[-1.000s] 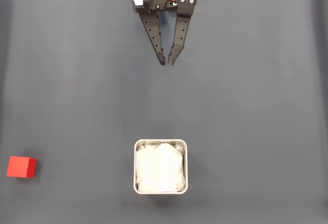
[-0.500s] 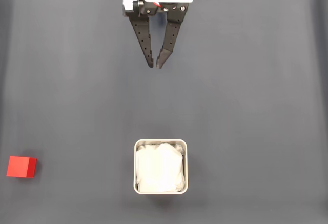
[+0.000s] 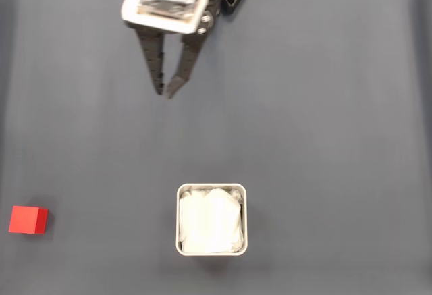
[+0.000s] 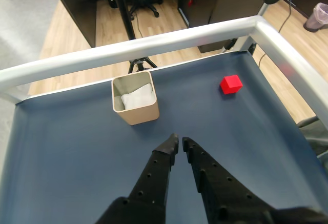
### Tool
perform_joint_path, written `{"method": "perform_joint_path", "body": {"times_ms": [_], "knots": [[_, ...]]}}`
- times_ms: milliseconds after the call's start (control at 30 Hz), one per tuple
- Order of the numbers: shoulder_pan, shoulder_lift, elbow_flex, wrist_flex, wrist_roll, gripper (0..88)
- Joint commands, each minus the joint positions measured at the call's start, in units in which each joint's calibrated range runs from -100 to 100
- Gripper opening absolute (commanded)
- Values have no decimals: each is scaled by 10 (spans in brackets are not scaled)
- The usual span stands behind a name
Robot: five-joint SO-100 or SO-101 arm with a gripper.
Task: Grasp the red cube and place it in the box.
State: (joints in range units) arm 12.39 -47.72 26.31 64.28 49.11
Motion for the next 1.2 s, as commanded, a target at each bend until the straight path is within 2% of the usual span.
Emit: {"method": "perform_joint_path", "body": {"times_ms": [0, 400, 1167], "knots": [[27, 14, -33, 2, -2, 0], [100, 63, -34, -29, 4, 20], [183, 213, -44, -194, 19, 203]]}}
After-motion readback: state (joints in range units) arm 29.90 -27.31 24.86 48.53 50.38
